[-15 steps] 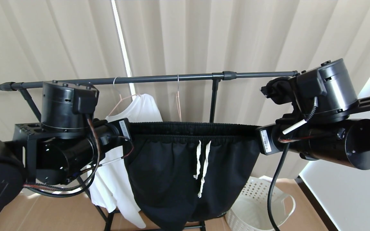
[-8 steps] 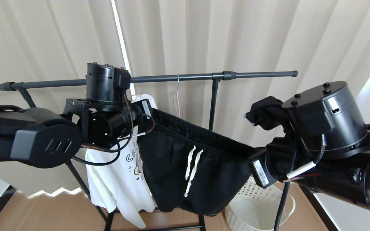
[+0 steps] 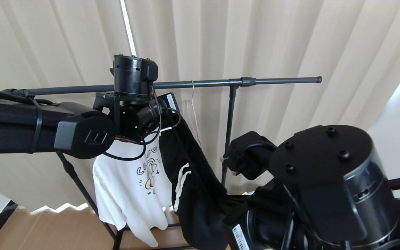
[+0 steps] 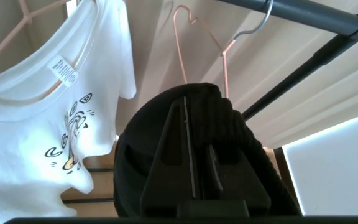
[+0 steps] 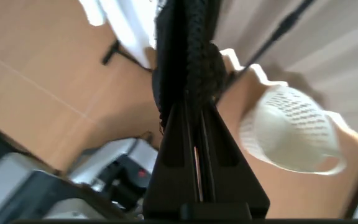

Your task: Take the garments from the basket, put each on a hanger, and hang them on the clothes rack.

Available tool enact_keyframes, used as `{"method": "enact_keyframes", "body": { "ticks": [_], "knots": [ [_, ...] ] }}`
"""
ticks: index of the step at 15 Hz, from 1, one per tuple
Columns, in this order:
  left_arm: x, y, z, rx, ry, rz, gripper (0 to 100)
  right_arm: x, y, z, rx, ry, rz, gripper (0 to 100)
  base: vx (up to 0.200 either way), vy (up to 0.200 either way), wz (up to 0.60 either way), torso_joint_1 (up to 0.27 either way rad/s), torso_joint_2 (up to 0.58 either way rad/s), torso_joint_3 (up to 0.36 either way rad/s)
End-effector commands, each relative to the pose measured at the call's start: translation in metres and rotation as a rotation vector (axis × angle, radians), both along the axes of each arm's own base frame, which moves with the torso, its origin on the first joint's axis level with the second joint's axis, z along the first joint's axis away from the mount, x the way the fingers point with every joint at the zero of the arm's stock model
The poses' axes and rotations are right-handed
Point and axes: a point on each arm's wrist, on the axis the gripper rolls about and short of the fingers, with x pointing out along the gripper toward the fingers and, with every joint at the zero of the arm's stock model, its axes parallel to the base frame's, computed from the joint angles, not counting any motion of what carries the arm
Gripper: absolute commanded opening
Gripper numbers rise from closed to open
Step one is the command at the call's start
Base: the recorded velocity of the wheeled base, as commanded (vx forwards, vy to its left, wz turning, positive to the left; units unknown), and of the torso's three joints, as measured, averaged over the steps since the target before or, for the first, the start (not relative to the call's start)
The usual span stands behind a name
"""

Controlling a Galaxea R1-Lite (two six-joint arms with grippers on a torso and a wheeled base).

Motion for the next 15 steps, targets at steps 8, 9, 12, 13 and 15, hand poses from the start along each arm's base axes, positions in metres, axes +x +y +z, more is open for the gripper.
{"method": "enact_keyframes", "body": {
  "ticks": [8,9,12,13,15],
  "knots": [
    [-0.008,-0.015,0.004,-0.007,-0.012,-0.042,0,0.014,0.037,-0.013,0.193,0.026,-0.064,0,0.000,0.000,0.00,0.000,0.00,0.000],
    [-0.008,-0.013,0.003,-0.005,-0.008,-0.039,0,0.015,0.032,-0.021,0.116,0.025,-0.055,0,0.000,0.000,0.00,0.000,0.00,0.000],
    [-0.018,0.000,0.014,0.000,-0.003,-0.021,0,0.017,0.014,-0.042,-0.117,-0.024,-0.058,0,0.000,0.000,0.00,0.000,0.00,0.000],
    [-0.026,0.007,0.017,0.013,0.016,-0.017,0,0.031,0.007,-0.042,-0.152,-0.053,-0.116,0,0.000,0.000,0.00,0.000,0.00,0.000],
    [-0.039,0.023,0.019,0.034,0.050,0.001,0,0.062,-0.006,-0.041,-0.171,-0.077,-0.245,0,0.000,0.000,0.00,0.000,0.00,0.000]
  ]
}}
